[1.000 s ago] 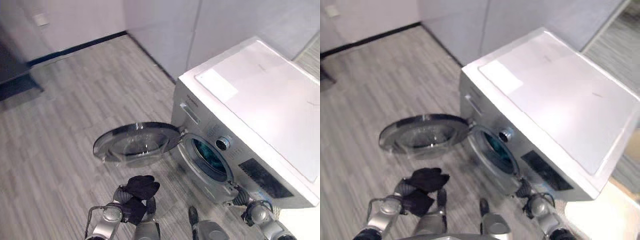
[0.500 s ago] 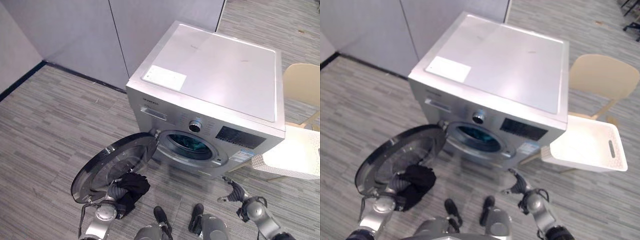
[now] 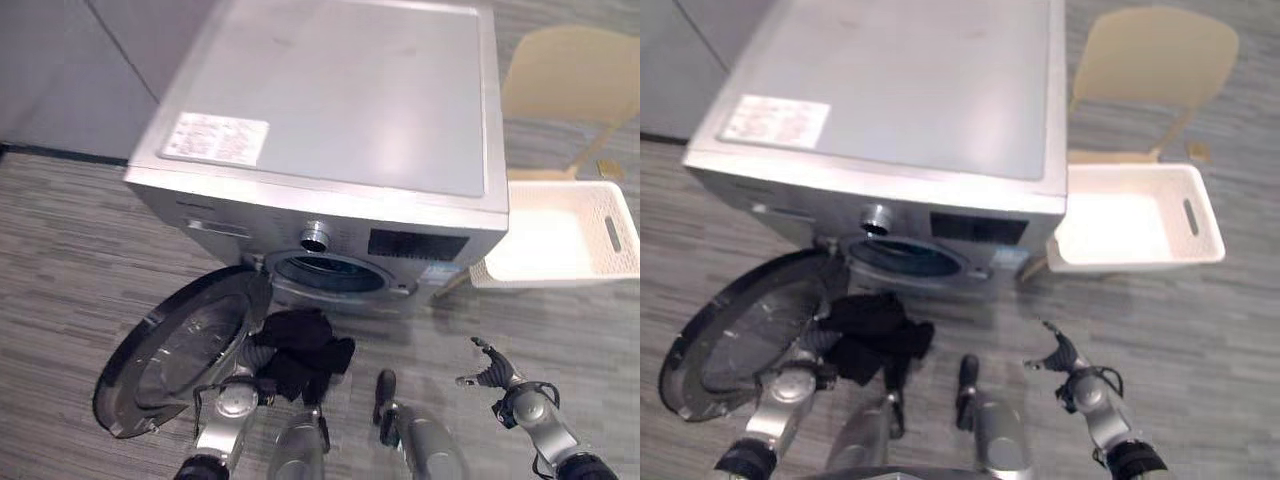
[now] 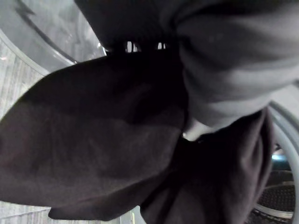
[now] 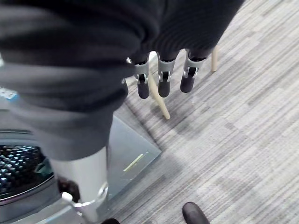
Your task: Grab the laundry basket,head to the washer,open it,put in the laundry and shut it.
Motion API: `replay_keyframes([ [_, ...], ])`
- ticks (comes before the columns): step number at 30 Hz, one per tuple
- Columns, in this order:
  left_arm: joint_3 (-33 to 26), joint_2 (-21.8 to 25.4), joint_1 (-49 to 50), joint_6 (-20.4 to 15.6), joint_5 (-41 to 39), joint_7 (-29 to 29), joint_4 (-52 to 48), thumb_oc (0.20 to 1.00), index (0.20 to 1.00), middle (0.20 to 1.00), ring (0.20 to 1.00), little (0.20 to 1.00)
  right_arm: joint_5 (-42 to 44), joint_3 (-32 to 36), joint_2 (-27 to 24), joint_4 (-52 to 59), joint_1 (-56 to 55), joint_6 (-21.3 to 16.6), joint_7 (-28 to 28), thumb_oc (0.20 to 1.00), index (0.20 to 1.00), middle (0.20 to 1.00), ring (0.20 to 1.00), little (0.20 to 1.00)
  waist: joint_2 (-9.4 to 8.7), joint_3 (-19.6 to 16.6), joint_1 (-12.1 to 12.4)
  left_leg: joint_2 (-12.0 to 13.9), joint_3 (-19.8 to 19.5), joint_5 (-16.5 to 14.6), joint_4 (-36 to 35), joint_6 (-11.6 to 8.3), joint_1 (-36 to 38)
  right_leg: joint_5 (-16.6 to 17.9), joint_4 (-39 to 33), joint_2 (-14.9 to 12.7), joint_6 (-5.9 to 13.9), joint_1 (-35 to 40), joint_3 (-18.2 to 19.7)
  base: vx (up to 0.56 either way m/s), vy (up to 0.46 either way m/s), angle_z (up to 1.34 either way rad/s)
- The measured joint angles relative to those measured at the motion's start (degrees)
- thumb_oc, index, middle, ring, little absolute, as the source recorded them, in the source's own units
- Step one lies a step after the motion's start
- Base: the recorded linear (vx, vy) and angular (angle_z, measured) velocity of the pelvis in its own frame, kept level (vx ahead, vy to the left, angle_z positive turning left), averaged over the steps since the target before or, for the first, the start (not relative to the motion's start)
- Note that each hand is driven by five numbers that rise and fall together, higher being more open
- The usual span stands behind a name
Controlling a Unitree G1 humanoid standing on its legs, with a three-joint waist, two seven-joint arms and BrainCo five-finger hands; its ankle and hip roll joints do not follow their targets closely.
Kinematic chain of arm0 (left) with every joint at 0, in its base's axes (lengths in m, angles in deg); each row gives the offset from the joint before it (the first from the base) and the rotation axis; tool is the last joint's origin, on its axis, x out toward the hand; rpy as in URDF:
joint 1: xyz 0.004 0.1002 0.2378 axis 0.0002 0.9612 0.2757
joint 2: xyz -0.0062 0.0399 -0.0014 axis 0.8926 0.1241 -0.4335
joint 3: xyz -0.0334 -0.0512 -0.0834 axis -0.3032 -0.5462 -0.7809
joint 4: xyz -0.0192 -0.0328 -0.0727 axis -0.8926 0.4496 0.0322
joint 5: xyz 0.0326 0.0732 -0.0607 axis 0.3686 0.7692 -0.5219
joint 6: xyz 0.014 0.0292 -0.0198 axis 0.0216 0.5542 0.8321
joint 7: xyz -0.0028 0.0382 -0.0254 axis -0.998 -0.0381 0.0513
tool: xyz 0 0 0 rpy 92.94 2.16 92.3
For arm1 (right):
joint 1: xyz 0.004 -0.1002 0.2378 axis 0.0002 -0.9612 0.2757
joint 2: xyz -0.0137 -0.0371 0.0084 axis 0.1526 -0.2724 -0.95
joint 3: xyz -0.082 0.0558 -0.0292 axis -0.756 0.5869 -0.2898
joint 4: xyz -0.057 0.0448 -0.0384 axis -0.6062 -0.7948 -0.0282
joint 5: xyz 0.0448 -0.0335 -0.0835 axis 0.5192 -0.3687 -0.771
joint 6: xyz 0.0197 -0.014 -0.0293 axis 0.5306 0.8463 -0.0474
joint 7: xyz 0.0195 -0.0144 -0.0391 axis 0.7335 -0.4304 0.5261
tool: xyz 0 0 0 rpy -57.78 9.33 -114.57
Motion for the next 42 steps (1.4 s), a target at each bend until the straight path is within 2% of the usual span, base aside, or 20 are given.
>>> replay_keyframes([
  [1, 0.0, -0.1, -3.7, -0.3, -1.8, -0.9, 0.0, 0.2, 0.2, 0.2, 0.2, 0.2, 0.6, 0.2, 0.8, -1.1, 1.2, 0.0, -0.3, 1.0, 1.0, 1.0, 1.0, 1.0, -1.46, 2.4, -1.0, -1.5, 1.6, 0.5, 0.6, 0.36, -1.9, -0.1, 2.8, -1.3, 0.74, -3.5, 1.1, -0.11, 0.109, -0.26],
  [2, -0.1, 0.0, -4.2, -0.6, -1.9, -1.8, -0.2, 0.2, 0.2, 0.2, 0.2, 0.2, 1.0, 0.5, 1.1, -1.7, 2.3, 0.1, -0.5, 1.0, 1.0, 1.0, 1.0, 1.0, -1.97, 3.3, -1.0, -1.5, 1.9, 0.7, 1.2, 0.95, -2.7, -0.6, 4.5, -2.2, 1.05, -4.9, 1.9, -0.04, 0.049, -0.2],
  [4, -0.4, -0.2, -6.9, -0.9, -3.8, -3.9, -0.6, 0.2, 0.2, 0.2, 0.2, 0.2, 2.5, 0.1, 2.6, -1.2, 3.3, -0.1, -1.8, 1.0, 1.0, 1.0, 1.0, 1.0, -3.29, 5.5, -1.3, -2.4, 3.9, -1.2, 4.7, 1.76, -5.0, -1.6, 7.6, -3.1, 1.78, -8.4, 4.3, -0.07, 0.018, -0.33],
  [6, -0.8, -0.4, -9.3, -1.3, -5.6, -5.2, -1.2, 0.2, 0.2, 0.2, 0.2, 0.2, 3.0, 0.0, 3.2, -0.4, 5.0, -0.6, -2.4, 1.0, 1.0, 1.0, 1.0, 1.0, -2.7, 8.6, -1.4, -2.4, 4.8, -2.6, 8.1, 2.44, -7.2, -1.6, 9.3, -3.8, 2.03, -9.6, 5.1, -0.14, 0.0, -0.23],
  [9, -1.5, -2.4, -15.8, -3.7, -11.4, -9.5, -3.4, 0.2, 0.2, 0.2, 0.2, 0.2, 4.9, -0.2, 3.9, 2.3, 7.0, -1.1, -4.1, 1.0, 1.0, 1.0, 1.0, 1.0, -3.51, 11.7, -2.2, -2.0, 5.5, -6.4, 18.2, 3.52, -15.1, -3.4, 17.2, -5.0, 2.13, -17.2, 6.5, -0.18, -0.012, -0.04],
  [12, -2.1, -4.5, -21.3, -5.2, -18.4, -13.4, -3.6, 0.2, 0.2, 0.2, 0.2, 0.2, 5.7, -1.0, 4.0, 5.3, 10.1, -2.1, -5.4, 1.0, 1.0, 1.0, 1.0, 1.0, -3.63, 12.3, -3.6, -0.4, 6.5, -10.3, 28.0, 4.55, -22.6, -5.8, 25.0, -5.1, 1.64, -24.6, 7.9, -0.07, -0.007, -0.15],
  [16, -2.1, -3.1, -26.8, -5.9, -19.6, -15.9, -3.2, 0.2, 0.2, 0.2, 0.2, 0.2, 7.1, -2.3, 3.0, 8.1, 11.1, -3.0, -6.2, 1.0, 1.0, 1.0, 1.0, 1.0, -3.73, 12.3, -5.1, 1.1, 7.1, -12.8, 32.7, 4.28, -27.6, -7.4, 29.0, -4.5, 1.38, -29.8, 9.0, -0.02, 0.003, -0.19],
  [19, -1.6, 3.1, -34.7, -5.8, -18.9, -18.3, -2.6, 0.2, 0.2, 0.2, 0.2, 0.2, 7.2, -2.9, 1.8, 11.1, 11.2, -3.5, -6.3, 1.0, 1.0, 1.0, 1.0, 1.0, -3.66, 12.2, -8.1, 3.1, 8.1, -14.3, 38.1, 3.84, -32.6, -8.0, 33.1, -3.9, 1.13, -36.1, 9.6, 0.04, 0.025, -0.28],
  [21, -1.7, 8.5, -41.0, -5.7, -17.5, -19.9, -1.2, 0.2, 0.2, 0.2, 0.2, 0.2, 7.2, -2.5, 0.6, 13.4, 11.3, -4.4, -6.1, 1.0, 1.0, 1.0, 1.0, 1.0, -3.58, 12.2, -8.7, 4.8, 8.1, -15.9, 42.0, 3.76, -36.5, -8.5, 36.0, -2.9, 0.55, -39.8, 9.8, 0.06, 0.022, -0.38],
  [22, -1.2, 12.6, -47.4, -5.7, -16.1, -21.5, 1.6, 0.2, 0.2, 0.2, 0.2, 0.2, 7.2, -2.0, 0.0, 14.2, 11.6, -4.6, -6.0, 1.0, 1.0, 1.0, 1.0, 1.0, -3.44, 12.2, -9.4, 5.8, 8.6, -16.1, 44.2, 4.39, -39.3, -8.5, 37.7, -2.6, 0.49, -43.0, 10.1, 0.06, 0.015, -0.33],
  [25, 2.6, 19.9, -56.8, -4.4, -11.1, -24.3, 7.8, 0.2, 0.2, 0.2, 0.2, 0.2, 7.4, -2.9, -1.3, 14.3, 12.0, -5.7, -4.4, 1.0, 1.0, 1.0, 1.0, 1.0, -3.16, 12.1, -10.1, 7.9, 8.5, -17.7, 48.0, 4.23, -42.5, -8.7, 40.1, -0.8, 0.17, -46.4, 10.2, 0.04, 0.001, -0.31],
  [26, 1.5, 20.7, -58.6, -4.6, -9.6, -25.0, 7.5, 0.2, 0.2, 0.2, 0.2, 0.2, 7.5, -2.1, -1.3, 14.3, 11.9, -5.8, -4.4, 1.0, 1.0, 1.0, 1.0, 1.0, -3.08, 12.1, -10.0, 8.1, 8.7, -17.8, 48.0, 4.2, -42.9, -8.7, 40.2, -0.9, 0.16, -47.0, 10.1, 0.09, -0.024, -0.22],
  [27, 6.5, 24.5, -63.4, -4.4, -7.7, -27.6, 10.5, 0.2, 0.2, 0.2, 0.2, 0.2, 8.2, -2.6, -2.5, 14.5, 12.0, -6.5, -3.9, 1.0, 1.0, 1.0, 1.0, 1.0, -2.72, 12.0, -10.6, 8.5, 8.5, -17.9, 49.0, 4.27, -44.0, -8.9, 41.1, -0.5, -0.18, -48.2, 10.2, 0.08, -0.029, -0.08],
  [30, 12.9, 31.6, -69.6, -4.5, -4.0, -32.1, 13.5, 0.2, 0.2, 0.2, 0.2, 0.2, 9.7, -1.8, -5.6, 18.0, 11.3, -8.7, -3.6, 1.0, 1.0, 1.0, 1.0, 1.0, -2.67, 11.9, -10.7, 9.9, 7.9, -18.7, 51.1, 4.04, -47.7, -9.0, 42.2, 0.3, -0.65, -51.6, 9.6, 0.05, -0.036, -0.14],
  [32, 14.1, 32.4, -71.9, -4.2, -2.7, -34.3, 13.5, 0.2, 0.2, 0.2, 0.2, 0.2, 10.0, -1.0, -7.5, 18.7, 10.8, -9.3, -3.4, 1.0, 1.0, 1.0, 1.0, 1.0, -2.44, 12.0, -10.6, 10.2, 7.4, -18.6, 52.0, 4.0, -50.2, -9.1, 43.1, 0.3, -0.93, -53.7, 9.2, 0.04, -0.019, 0.05],
  [33, 15.1, 33.2, -73.9, -3.3, -1.9, -35.2, 13.5, 0.347, 0.347, 0.347, 0.347, 0.347, 10.0, -0.4, -7.6, 18.7, 10.8, -9.7, -3.0, 1.0, 1.0, 1.0, 1.0, 1.0, -2.29, 12.1, -10.4, 10.3, 7.1, -18.5, 52.4, 3.88, -51.4, -8.9, 43.5, 0.3, -1.22, -54.8, 8.8, 0.01, -0.024, 0.04],
  [34, 15.9, 33.9, -75.7, -3.1, -0.6, -35.4, 13.5, 1.0, 1.0, 1.0, 1.0, 1.0, 10.8, -0.3, -7.4, 18.6, 10.8, -9.9, -2.5, 1.0, 1.0, 1.0, 1.0, 1.0, -2.23, 12.1, -10.3, 10.3, 6.3, -18.6, 53.1, 3.78, -52.9, -9.0, 43.9, 0.3, -1.61, -55.8, 8.5, 0.01, -0.034, 0.04],
  [36, 18.5, 33.9, -76.3, -3.1, 1.3, -35.2, 13.9, 1.0, 1.0, 1.0, 1.0, 1.0, 11.2, -0.4, -7.9, 18.3, 10.7, -10.6, -2.5, 1.0, 1.0, 1.0, 1.0, 1.0, -1.13, 11.8, -10.3, 10.3, 6.0, -18.5, 53.1, 3.74, -54.0, -9.0, 43.8, 0.3, -1.57, -56.6, 8.2, 0.0, -0.017, 0.01],
  [39, 21.6, 33.4, -76.2, -3.1, 4.3, -31.9, 14.3, 1.0, 1.0, 1.0, 1.0, 1.0, 11.2, -0.5, -7.9, 18.3, 11.1, -10.7, -2.5, 1.0, 1.0, 1.0, 1.0, 1.0, -0.87, 11.8, -9.4, 10.3, 5.9, -18.5, 53.4, 3.79, -55.0, -9.1, 43.8, 0.2, -1.51, -57.5, 8.2, 0.0, 0.0, 0.0],
  [42, 23.5, 30.1, -74.3, -3.2, 8.2, -25.2, 20.4, 1.0, 1.0, 1.0, 1.0, 1.0, 11.2, -0.4, -7.9, 18.3, 11.2, -11.0, -2.5, 1.0, 1.0, 1.0, 1.0, 1.0, -0.58, 11.6, -9.1, 10.3, 5.7, -18.8, 53.9, 4.09, -55.5, -9.0, 44.1, 0.1, -1.77, -57.7, 8.0, 0.0, -0.008, 0.02],
])
